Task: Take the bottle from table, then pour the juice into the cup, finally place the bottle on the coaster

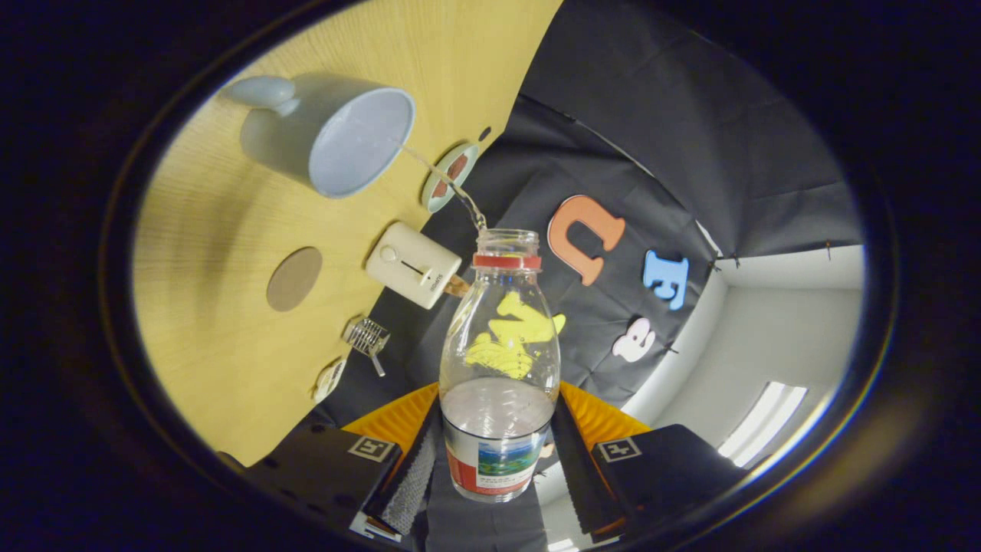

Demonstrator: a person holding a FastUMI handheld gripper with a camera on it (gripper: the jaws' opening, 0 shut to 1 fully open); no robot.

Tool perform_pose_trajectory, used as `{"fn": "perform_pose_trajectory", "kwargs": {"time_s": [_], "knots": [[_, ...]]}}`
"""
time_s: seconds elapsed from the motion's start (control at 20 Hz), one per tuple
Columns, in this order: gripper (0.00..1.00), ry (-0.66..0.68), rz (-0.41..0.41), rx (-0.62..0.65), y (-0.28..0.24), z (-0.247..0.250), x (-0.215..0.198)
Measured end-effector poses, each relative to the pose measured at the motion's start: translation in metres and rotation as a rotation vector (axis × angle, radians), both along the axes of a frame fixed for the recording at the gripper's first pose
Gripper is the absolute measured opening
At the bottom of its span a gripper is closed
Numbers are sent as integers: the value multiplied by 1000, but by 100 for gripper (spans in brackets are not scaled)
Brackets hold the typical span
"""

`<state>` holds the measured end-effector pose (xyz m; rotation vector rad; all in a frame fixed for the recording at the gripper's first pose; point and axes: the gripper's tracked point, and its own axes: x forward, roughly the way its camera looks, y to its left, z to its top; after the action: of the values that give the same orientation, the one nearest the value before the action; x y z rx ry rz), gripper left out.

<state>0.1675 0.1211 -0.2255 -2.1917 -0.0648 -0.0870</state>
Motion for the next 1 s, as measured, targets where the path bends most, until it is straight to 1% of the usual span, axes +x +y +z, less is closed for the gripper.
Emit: {"fn": "perform_pose_trajectory", "kwargs": {"time_s": [0.25,0.35,0.65,1.0], "knots": [[81,-36,23,-39,7,12,7],[81,-57,36,-56,10,15,2],[81,-136,108,-132,28,32,-10],[81,-156,114,-155,26,35,-12]]}}
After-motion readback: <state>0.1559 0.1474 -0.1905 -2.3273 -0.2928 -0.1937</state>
